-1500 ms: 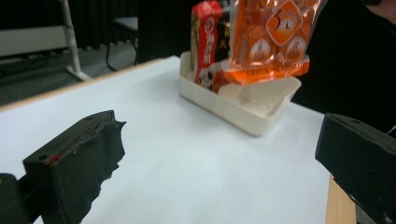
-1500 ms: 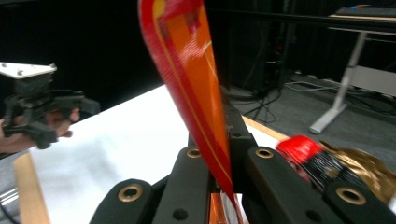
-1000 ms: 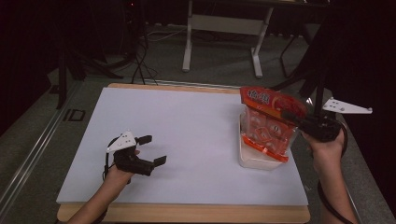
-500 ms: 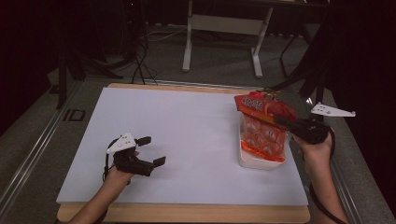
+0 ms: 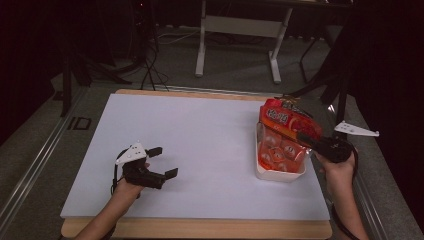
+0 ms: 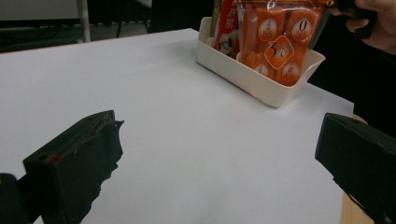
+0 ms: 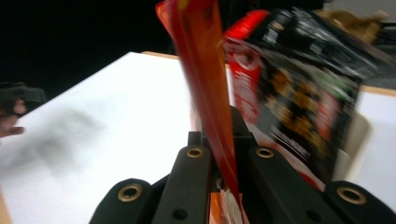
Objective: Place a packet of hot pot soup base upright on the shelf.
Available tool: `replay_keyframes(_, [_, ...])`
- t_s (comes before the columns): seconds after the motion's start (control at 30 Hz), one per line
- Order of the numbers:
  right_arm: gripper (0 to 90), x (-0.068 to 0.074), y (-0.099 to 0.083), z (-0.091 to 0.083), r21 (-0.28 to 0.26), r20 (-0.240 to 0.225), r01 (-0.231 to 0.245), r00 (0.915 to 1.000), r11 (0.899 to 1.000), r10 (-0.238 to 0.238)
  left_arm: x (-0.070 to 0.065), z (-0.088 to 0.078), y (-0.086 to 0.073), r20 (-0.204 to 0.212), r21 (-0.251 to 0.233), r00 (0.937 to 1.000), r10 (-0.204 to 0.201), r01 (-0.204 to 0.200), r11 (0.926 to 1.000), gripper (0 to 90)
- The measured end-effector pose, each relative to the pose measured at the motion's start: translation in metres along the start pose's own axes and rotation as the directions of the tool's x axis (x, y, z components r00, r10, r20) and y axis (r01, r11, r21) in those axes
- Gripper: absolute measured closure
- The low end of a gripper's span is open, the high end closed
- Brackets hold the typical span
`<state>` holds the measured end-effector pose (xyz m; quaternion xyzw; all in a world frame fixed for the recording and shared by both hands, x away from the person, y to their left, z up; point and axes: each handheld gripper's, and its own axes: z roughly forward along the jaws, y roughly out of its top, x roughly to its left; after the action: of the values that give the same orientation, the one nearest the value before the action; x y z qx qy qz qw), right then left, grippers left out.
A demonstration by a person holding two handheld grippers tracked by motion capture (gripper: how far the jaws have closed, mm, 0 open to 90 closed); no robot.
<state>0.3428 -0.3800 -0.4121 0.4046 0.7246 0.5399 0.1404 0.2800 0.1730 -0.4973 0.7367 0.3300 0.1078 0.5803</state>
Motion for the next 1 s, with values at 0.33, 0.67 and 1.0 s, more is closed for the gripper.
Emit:
replay_keyframes(0.33, [90.0, -0.013, -0.013, -0.009, 0.006, 0.047, -0.03, 0.9985, 1.0, 0.03, 0.001, 0.003, -0.002, 0.001, 0.007, 1.0, -0.006, 0.006, 1.0, 0.0])
replay_keyframes(0.67, [83.9, -0.009, -0.01, -0.009, 0.022, 0.056, -0.023, 0.9982, 0.999, 0.022, 0.001, 0.004, -0.003, 0.01, 0.001, 0.9999, -0.012, 0.012, 0.9999, 0.0])
replay_keyframes(1.0, [51.2, 0.017, 0.023, -0.024, -0.064, 0.111, 0.054, 0.9927, 0.996, -0.047, 0.0, 0.004, -0.005, 0.017, 0.0, 0.9998, -0.01, 0.01, 1.0, 0.0])
